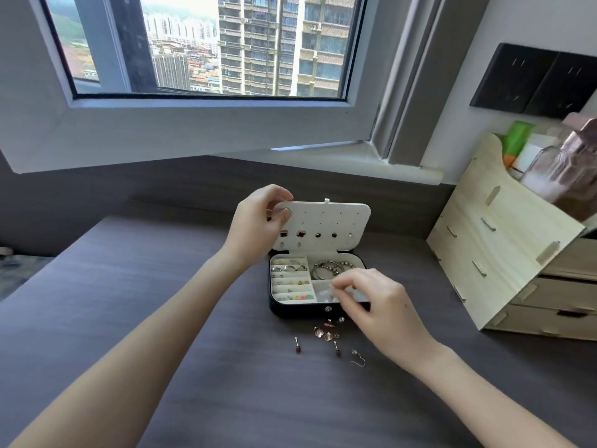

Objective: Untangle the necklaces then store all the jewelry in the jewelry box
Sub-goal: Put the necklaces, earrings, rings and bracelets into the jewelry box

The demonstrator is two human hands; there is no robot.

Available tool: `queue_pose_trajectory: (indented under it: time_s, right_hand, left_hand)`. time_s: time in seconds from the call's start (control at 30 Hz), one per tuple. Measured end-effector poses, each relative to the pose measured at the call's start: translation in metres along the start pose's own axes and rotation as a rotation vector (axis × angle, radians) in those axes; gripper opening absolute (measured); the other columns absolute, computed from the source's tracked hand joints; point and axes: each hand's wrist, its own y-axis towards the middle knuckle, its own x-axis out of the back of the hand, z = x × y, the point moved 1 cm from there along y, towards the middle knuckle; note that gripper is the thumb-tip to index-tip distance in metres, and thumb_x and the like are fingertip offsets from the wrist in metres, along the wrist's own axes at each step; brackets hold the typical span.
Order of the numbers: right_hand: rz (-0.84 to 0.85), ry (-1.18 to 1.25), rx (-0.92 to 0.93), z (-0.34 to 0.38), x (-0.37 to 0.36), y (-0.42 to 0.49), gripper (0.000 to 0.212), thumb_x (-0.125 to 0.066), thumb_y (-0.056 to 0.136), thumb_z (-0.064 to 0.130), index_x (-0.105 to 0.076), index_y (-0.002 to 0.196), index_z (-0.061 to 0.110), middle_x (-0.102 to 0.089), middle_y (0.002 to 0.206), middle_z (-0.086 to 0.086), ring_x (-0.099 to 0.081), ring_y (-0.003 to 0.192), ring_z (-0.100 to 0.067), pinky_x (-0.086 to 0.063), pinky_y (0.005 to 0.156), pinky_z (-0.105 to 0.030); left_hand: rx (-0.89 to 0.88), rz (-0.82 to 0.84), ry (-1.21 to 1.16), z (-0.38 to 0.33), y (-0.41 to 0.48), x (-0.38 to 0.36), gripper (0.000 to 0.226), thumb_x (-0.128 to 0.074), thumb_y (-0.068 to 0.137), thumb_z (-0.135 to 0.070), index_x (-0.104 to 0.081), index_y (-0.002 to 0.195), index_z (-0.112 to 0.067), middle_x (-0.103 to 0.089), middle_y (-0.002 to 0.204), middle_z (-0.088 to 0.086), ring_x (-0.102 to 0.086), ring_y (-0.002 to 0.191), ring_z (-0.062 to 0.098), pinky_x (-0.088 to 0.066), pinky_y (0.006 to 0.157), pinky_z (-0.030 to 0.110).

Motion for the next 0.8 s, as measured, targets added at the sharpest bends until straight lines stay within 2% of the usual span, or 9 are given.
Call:
queue_pose_trajectory:
  time_s: [0.1, 0.2, 0.33, 0.43, 0.57, 0.67, 0.8]
  right_hand:
    - [-0.004, 0.369, -0.378, 0.005, 0.01, 0.019, 0.005, -0.063, 0.088, 0.009, -0.066, 0.083, 0.009, -0.071, 0.079, 0.003, -0.067, 0.078, -0.006, -0.051, 0.073, -0.018]
    - [-0.086, 0.59, -0.526, 0.003, 0.011, 0.043, 0.002, -0.064, 0.086, 0.005, -0.064, 0.086, 0.004, -0.072, 0.077, -0.009, -0.07, 0.073, -0.013, -0.055, 0.073, -0.025]
    - [-0.176, 0.706, -0.575, -0.005, -0.001, 0.075, 0.004, -0.064, 0.086, 0.005, -0.065, 0.089, 0.007, -0.071, 0.079, -0.008, -0.068, 0.068, -0.011, -0.054, 0.069, -0.023]
    - [-0.166, 0.789, -0.618, -0.01, -0.015, 0.092, 0.011, -0.068, 0.084, 0.008, -0.068, 0.095, 0.009, -0.072, 0.082, -0.005, -0.068, 0.071, -0.011, -0.052, 0.069, -0.019]
    - [-0.133, 0.854, -0.621, -0.014, -0.029, 0.104, 0.011, -0.069, 0.083, 0.008, -0.069, 0.094, 0.007, -0.073, 0.083, -0.009, -0.069, 0.076, -0.016, -0.053, 0.071, -0.021]
    - [-0.122, 0.877, -0.601, -0.015, -0.032, 0.108, 0.013, -0.069, 0.083, 0.008, -0.069, 0.096, 0.004, -0.073, 0.084, -0.009, -0.069, 0.075, -0.016, -0.051, 0.067, -0.02]
    - [-0.063, 0.924, -0.575, -0.017, -0.028, 0.109, 0.02, -0.07, 0.08, 0.008, -0.068, 0.098, -0.002, -0.073, 0.084, -0.015, -0.068, 0.074, -0.019, -0.053, 0.071, -0.026]
  left_hand:
    - [-0.002, -0.031, -0.054, 0.001, 0.007, -0.006, 0.025, -0.058, 0.085, 0.003, -0.061, 0.1, -0.017, -0.063, 0.096, -0.004, -0.059, 0.092, 0.011, -0.05, 0.079, 0.022]
    - [-0.042, -0.022, -0.102, 0.001, 0.012, -0.011, 0.026, -0.062, 0.079, 0.005, -0.065, 0.091, -0.018, -0.061, 0.097, -0.011, -0.057, 0.095, 0.007, -0.05, 0.085, 0.036]
    - [0.005, 0.08, -0.23, 0.003, 0.013, -0.013, 0.006, -0.068, 0.076, -0.021, -0.07, 0.082, -0.022, -0.061, 0.106, -0.008, -0.055, 0.102, 0.0, -0.049, 0.089, 0.039]
    - [0.032, 0.144, -0.236, 0.005, 0.016, -0.012, 0.019, -0.065, 0.075, -0.035, -0.072, 0.085, -0.021, -0.06, 0.11, -0.008, -0.055, 0.105, 0.001, -0.048, 0.092, 0.039]
    - [0.053, 0.173, -0.262, 0.008, 0.022, -0.008, 0.021, -0.065, 0.074, -0.037, -0.073, 0.085, -0.02, -0.062, 0.108, -0.007, -0.057, 0.104, 0.005, -0.047, 0.093, 0.039]
    - [0.051, 0.177, -0.301, 0.011, 0.025, -0.007, 0.021, -0.069, 0.073, -0.04, -0.073, 0.082, -0.022, -0.065, 0.103, -0.007, -0.06, 0.1, 0.008, -0.05, 0.09, 0.038]
    - [0.112, 0.237, -0.436, 0.013, 0.025, -0.002, 0.014, -0.075, 0.076, -0.031, -0.073, 0.081, -0.018, -0.068, 0.1, -0.002, -0.063, 0.097, 0.013, -0.051, 0.086, 0.032]
